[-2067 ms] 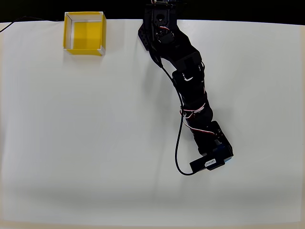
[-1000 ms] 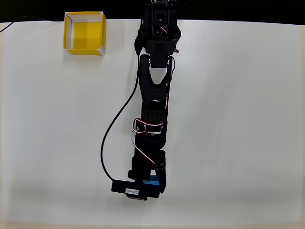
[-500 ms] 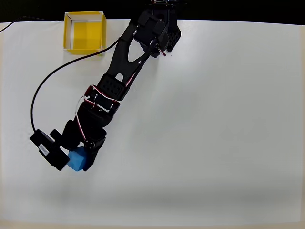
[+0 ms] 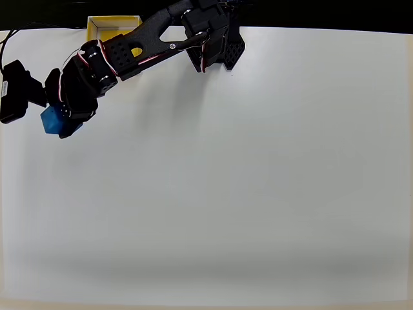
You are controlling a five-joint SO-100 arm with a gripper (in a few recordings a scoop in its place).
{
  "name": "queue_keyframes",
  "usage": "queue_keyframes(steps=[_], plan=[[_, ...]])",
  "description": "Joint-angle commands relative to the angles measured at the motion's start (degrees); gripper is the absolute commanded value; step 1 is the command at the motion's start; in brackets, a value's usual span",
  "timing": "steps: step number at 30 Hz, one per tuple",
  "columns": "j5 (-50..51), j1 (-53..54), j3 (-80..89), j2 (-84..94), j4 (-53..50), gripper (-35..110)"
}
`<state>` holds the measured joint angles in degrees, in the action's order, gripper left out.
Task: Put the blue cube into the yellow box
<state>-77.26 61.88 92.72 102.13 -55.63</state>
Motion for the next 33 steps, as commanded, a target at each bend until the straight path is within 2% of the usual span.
queue_keyframes(steps=[1, 10, 19, 33], plan=[[-3.0, 8.8, -1.2, 11.7, -4.9, 6], [-14.3, 18.6, 9.3, 15.6, -12.7, 6], [-20.3, 24.1, 22.0, 23.9, -10.8, 6], [-22.1, 32.2, 32.3, 28.9, -6.5, 7]])
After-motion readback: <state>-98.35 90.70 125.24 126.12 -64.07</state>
